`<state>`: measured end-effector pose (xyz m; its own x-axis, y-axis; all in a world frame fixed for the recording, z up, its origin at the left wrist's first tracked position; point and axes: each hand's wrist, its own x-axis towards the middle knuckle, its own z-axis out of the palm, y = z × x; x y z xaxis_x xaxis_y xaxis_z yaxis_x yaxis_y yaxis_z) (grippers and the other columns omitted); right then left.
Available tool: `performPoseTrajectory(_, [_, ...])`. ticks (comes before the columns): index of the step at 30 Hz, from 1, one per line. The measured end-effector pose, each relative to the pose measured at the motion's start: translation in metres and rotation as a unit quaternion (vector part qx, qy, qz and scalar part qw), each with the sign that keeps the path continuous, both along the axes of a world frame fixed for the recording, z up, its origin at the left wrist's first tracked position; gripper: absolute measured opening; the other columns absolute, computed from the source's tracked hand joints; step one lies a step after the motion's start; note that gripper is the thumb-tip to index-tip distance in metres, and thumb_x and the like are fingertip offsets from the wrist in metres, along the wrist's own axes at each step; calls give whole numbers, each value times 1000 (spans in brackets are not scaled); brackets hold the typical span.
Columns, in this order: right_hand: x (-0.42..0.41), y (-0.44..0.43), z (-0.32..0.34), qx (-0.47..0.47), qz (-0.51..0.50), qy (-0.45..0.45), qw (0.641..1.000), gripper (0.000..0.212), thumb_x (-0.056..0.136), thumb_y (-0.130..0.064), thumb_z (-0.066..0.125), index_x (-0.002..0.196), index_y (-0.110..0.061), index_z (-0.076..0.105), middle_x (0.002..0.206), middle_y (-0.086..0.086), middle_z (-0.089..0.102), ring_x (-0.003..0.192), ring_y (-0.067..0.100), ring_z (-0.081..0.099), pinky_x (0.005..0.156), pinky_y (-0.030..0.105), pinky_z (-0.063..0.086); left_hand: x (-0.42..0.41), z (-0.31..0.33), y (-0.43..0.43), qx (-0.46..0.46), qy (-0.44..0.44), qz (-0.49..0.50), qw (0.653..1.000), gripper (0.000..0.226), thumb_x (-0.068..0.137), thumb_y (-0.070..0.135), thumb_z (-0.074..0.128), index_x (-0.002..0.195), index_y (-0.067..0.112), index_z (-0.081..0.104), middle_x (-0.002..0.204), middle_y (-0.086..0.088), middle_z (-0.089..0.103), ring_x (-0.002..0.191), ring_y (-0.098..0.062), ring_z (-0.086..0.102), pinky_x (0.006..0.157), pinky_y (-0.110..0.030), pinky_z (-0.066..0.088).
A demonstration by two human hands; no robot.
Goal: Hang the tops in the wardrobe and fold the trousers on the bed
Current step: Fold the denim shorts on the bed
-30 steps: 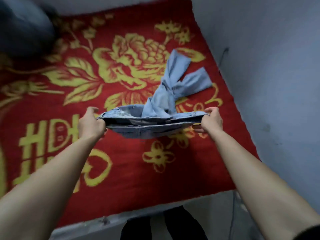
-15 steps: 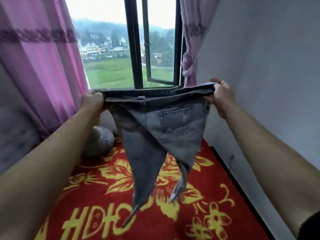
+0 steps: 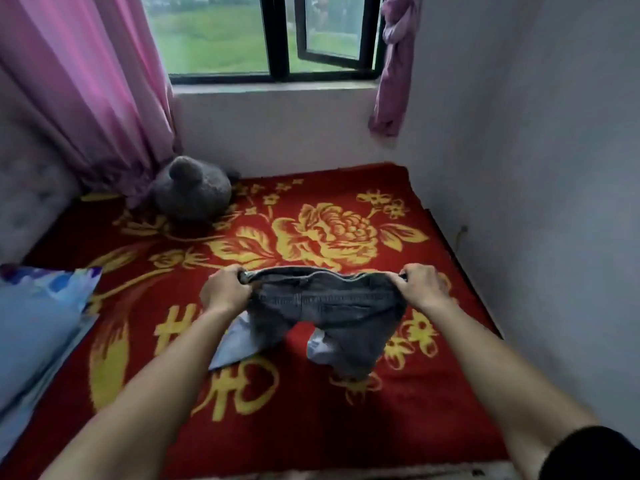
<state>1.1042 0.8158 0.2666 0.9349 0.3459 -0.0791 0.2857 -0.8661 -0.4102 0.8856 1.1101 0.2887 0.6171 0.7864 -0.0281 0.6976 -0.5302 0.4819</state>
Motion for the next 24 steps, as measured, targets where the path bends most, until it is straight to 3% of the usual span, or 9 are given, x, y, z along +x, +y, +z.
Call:
performPoseTrajectory(2, [-29,-10,-42,-2,-48,71,996,42,92,-53,58,94,-14,72,99,11,72,97,33,66,71,33,45,-29,-45,-15,-63,40,6,997,12,75,28,72,75,26,61,97,-8,59,74,-28,58,61,-30,41])
performPoseTrajectory(5, [-61,-25,-76,59,-158,187,968,32,83,-42,68,65,-16,71,81,10,73,82,31,67,65,30,42,-62,-89,-34,-184,41,-29,982,16,72,15,71,67,15,56,71,-7,61,66,-29,61,58,-38,48])
performPoseTrajectory(7, [-75,-34,-91,98,-233,233,939,24,77,-38,75,79,-14,77,96,12,75,88,32,68,73,31,47,-79,-110,-45,-211,86,-59,972,14,72,12,69,68,15,55,68,-5,66,70,-28,64,63,-38,51])
performPoseTrajectory(10, [-95,-42,-113,140,-287,270,909,44,69,-35,86,104,-12,74,108,11,73,99,28,68,83,31,51,-98,-133,-58,-113,226,-122,960,14,74,23,62,78,20,49,77,4,62,80,-23,61,61,-33,41])
performPoseTrajectory(15, [-125,-41,-133,113,-188,225,949,68,70,-17,82,130,-18,51,126,9,63,107,27,59,83,25,40,-106,-156,-70,-67,325,-205,921,37,82,9,55,112,29,46,112,-2,58,102,-26,53,67,-33,38])
performPoseTrajectory(18, [-135,-41,-140,86,-74,182,977,89,76,-12,76,152,-18,31,137,13,57,125,32,55,98,30,43,-104,-164,-73,-67,348,-249,901,43,84,6,50,117,34,52,117,-2,52,113,-28,46,75,-35,39])
performPoseTrajectory(21, [-138,-41,-142,56,8,152,987,75,77,-15,78,145,-21,47,124,13,62,117,32,59,93,29,44,-99,-165,-73,-98,296,-186,932,28,81,15,50,101,29,63,105,-6,60,104,-29,54,71,-32,40])
performPoseTrajectory(23, [-133,-46,-142,48,21,166,985,72,77,-21,81,142,-22,50,121,12,64,115,29,60,93,30,44,-93,-163,-70,-121,254,-138,950,10,81,32,58,85,24,62,90,-2,64,92,-28,61,64,-30,40])
performPoseTrajectory(24, [-130,-50,-142,49,26,189,980,72,78,-24,82,142,-23,49,123,11,65,117,26,60,96,30,45,-90,-162,-69,-123,239,-117,956,23,82,45,60,79,22,60,84,0,64,86,-27,62,61,-29,40])
